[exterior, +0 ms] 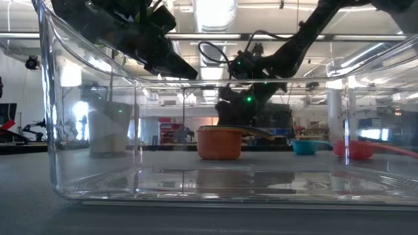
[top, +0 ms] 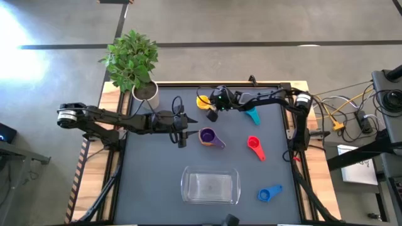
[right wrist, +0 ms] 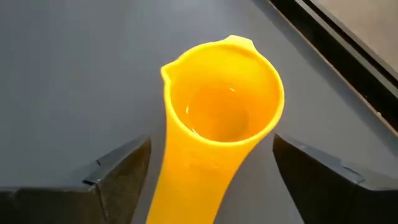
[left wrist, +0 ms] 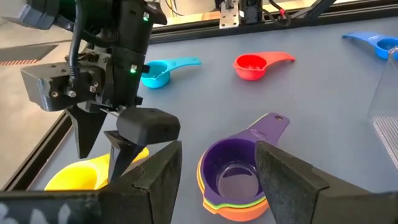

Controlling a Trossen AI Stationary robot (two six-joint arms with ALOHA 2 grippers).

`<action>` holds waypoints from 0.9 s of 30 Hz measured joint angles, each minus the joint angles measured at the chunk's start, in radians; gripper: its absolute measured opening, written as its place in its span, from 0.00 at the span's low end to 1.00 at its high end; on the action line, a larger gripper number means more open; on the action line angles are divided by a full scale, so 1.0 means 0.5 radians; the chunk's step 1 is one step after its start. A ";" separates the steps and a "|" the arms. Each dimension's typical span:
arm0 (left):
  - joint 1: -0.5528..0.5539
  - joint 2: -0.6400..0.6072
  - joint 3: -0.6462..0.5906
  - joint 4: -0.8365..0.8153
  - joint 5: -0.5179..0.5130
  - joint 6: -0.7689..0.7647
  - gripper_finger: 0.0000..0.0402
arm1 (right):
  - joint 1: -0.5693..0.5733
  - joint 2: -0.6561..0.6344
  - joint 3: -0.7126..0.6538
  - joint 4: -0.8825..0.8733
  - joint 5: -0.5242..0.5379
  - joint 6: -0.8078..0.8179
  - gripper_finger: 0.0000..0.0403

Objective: Nest measuring cups in basket
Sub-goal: Stack the yellow measuring cup on top of the purple measuring cup

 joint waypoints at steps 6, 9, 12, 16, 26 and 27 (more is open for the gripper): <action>0.000 0.000 0.000 0.004 0.002 -0.018 0.46 | -0.001 0.034 0.030 -0.113 0.081 -0.034 0.87; 0.000 0.009 0.000 0.028 0.005 -0.024 0.46 | -0.001 0.046 0.041 -0.151 0.211 -0.100 0.84; 0.000 0.022 0.000 0.049 0.005 -0.025 0.46 | -0.002 0.055 0.040 -0.152 0.261 -0.130 0.79; 0.000 0.032 -0.001 0.052 0.005 -0.027 0.46 | -0.001 0.053 0.032 -0.168 0.260 -0.161 0.67; 0.000 0.035 -0.001 0.055 0.004 -0.055 0.47 | -0.001 0.045 0.050 -0.253 0.085 -0.273 0.31; 0.000 0.035 -0.001 0.055 0.004 -0.057 0.47 | -0.001 0.044 0.050 -0.258 0.082 -0.287 0.31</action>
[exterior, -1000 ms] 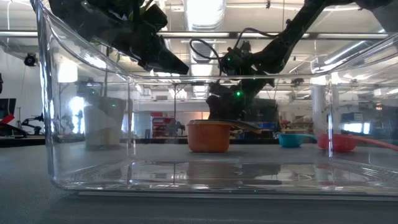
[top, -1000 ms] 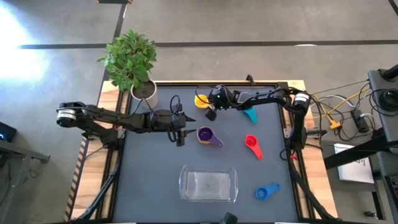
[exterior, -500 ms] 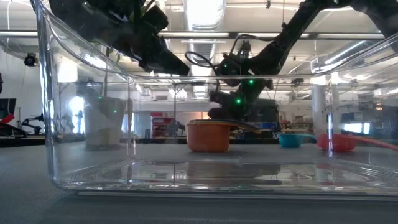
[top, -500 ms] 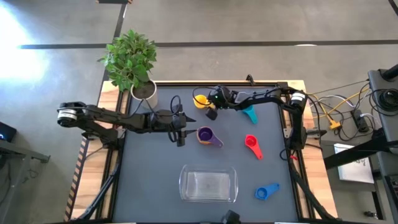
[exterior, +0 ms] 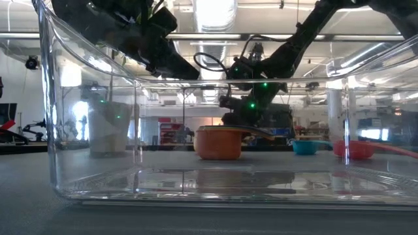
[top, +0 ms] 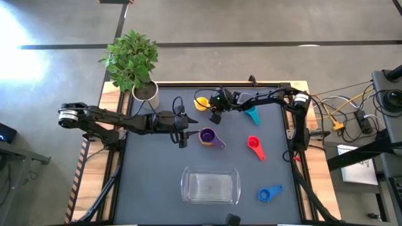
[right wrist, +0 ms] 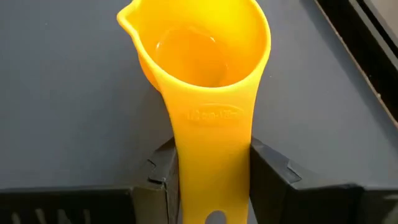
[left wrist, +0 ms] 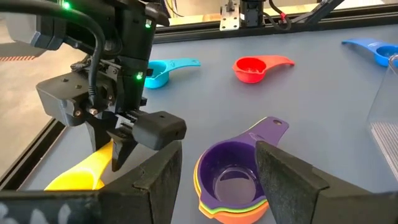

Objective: Nest measuring cups in basket
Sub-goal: Stack the yellow measuring cup on top of the purple measuring cup

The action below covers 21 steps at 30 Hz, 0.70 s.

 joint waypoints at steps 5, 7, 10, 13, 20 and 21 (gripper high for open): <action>0.000 0.000 0.000 -0.001 0.000 -0.013 0.47 | 0.000 -0.029 0.000 -0.036 0.006 -0.019 0.31; 0.000 0.000 0.000 -0.001 -0.001 -0.013 0.47 | 0.003 -0.065 0.000 -0.074 0.007 -0.019 0.31; 0.000 0.000 0.000 -0.002 -0.003 -0.012 0.47 | 0.028 -0.162 -0.003 -0.151 0.007 0.003 0.31; 0.000 -0.001 0.000 -0.002 -0.008 -0.009 0.47 | 0.092 -0.308 -0.028 -0.220 0.009 0.017 0.30; 0.000 -0.082 0.000 0.006 -0.036 -0.010 0.47 | 0.353 -0.713 -0.269 -0.305 0.008 0.208 0.27; 0.000 -0.097 0.000 0.014 -0.065 -0.016 0.47 | 0.397 -0.759 -0.311 -0.305 0.008 0.244 0.24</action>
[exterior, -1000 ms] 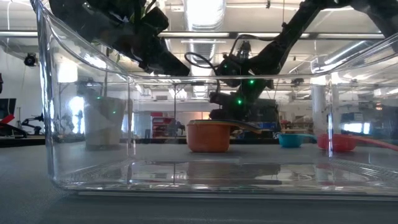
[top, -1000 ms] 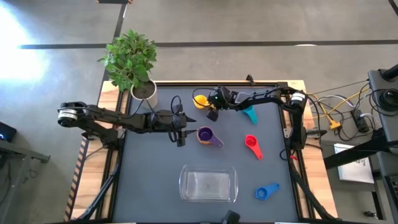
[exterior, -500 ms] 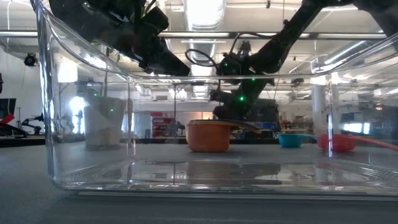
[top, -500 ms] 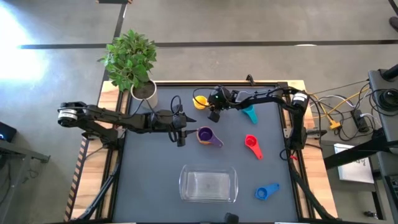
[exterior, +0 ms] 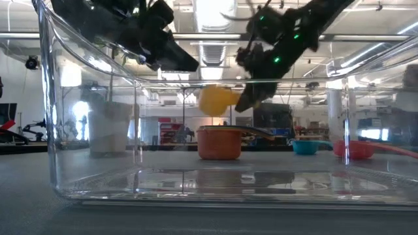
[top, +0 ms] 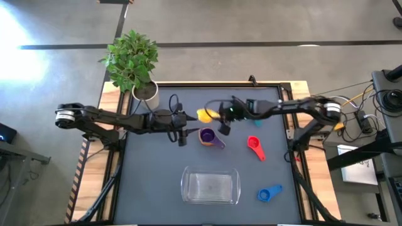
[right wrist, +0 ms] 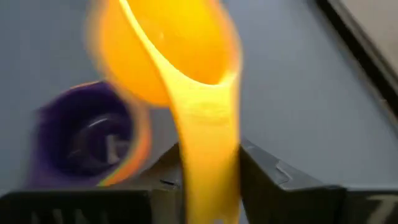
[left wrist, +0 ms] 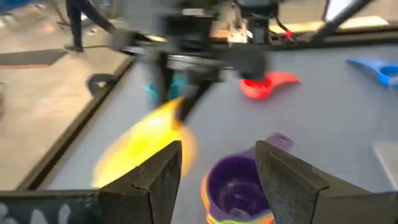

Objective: Nest measuring cups in basket
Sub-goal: Stack the yellow measuring cup on top of the purple measuring cup, then stack the light blue measuring cup on top of the yellow measuring cup

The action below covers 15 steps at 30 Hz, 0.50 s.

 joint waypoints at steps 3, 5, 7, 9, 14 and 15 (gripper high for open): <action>0.000 -0.019 0.000 0.041 -0.105 -0.032 0.47 | 0.140 -0.116 -0.107 0.002 0.014 0.105 0.19; 0.000 -0.020 0.000 0.079 -0.164 -0.048 0.47 | 0.230 -0.170 -0.161 0.009 0.015 0.163 0.16; 0.001 -0.019 0.000 0.113 -0.195 -0.063 0.47 | 0.310 -0.208 -0.212 0.059 0.027 0.207 0.12; 0.001 -0.019 0.000 0.123 -0.201 -0.066 0.47 | 0.380 -0.224 -0.248 0.112 0.107 0.230 0.09; 0.000 -0.017 0.000 0.136 -0.201 -0.099 0.47 | 0.433 -0.210 -0.262 0.108 0.239 0.228 0.02; 0.000 -0.017 0.000 0.136 -0.200 -0.103 0.47 | 0.433 -0.206 -0.262 0.107 0.235 0.228 0.02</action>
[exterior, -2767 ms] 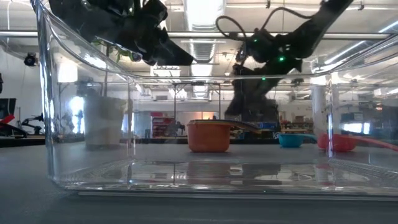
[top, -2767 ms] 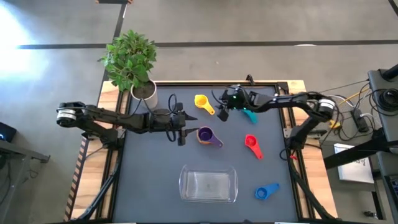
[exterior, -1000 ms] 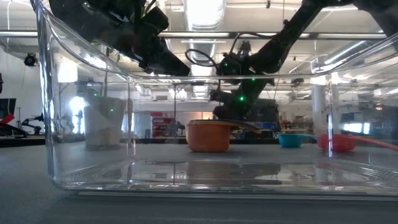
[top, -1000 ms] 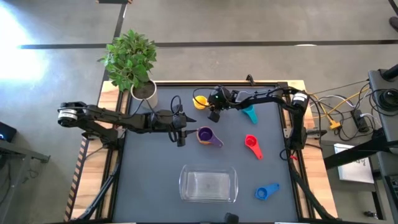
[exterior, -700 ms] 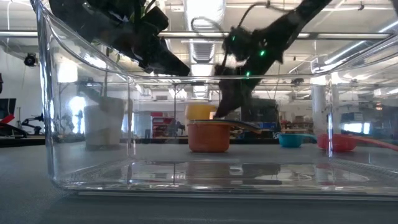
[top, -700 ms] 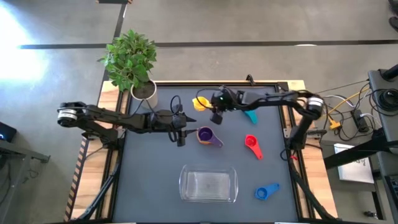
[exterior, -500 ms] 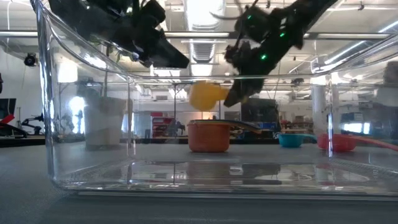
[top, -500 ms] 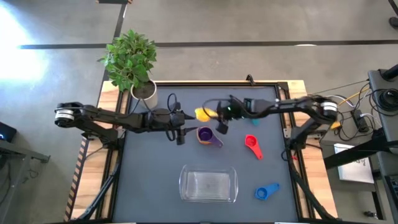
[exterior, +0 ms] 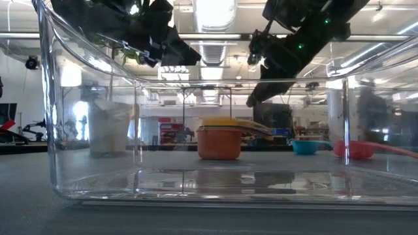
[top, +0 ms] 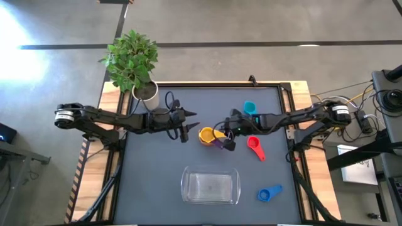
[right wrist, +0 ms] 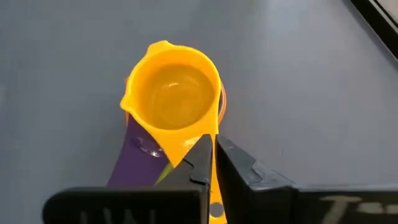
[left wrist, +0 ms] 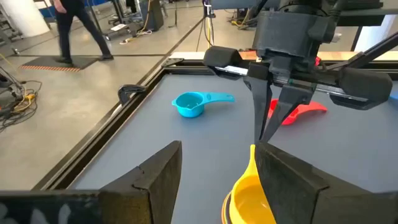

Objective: Nest measuring cups in basket
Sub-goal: Stack the light blue measuring cup on top of the yellow measuring cup

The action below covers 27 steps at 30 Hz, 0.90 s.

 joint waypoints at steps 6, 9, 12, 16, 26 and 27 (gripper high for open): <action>0.000 0.001 0.000 -0.043 0.024 -0.068 0.47 | -0.001 0.002 0.000 -0.015 -0.005 -0.055 0.02; -0.005 0.001 -0.001 -0.087 0.066 -0.110 0.47 | -0.001 -0.048 0.000 -0.065 -0.003 -0.082 0.02; -0.026 0.001 -0.023 -0.089 0.067 -0.132 0.47 | -0.005 -0.135 -0.005 -0.164 0.069 -0.092 0.02; -0.048 0.002 -0.069 -0.068 0.069 -0.155 0.47 | -0.063 -0.268 -0.048 -0.286 0.167 -0.069 0.02; -0.047 0.002 -0.133 -0.017 0.069 -0.208 0.47 | -0.373 -0.520 -0.332 -0.387 0.164 0.034 0.10; -0.047 0.002 -0.133 -0.016 0.069 -0.208 0.47 | -0.408 -0.537 -0.365 -0.391 0.165 0.040 0.13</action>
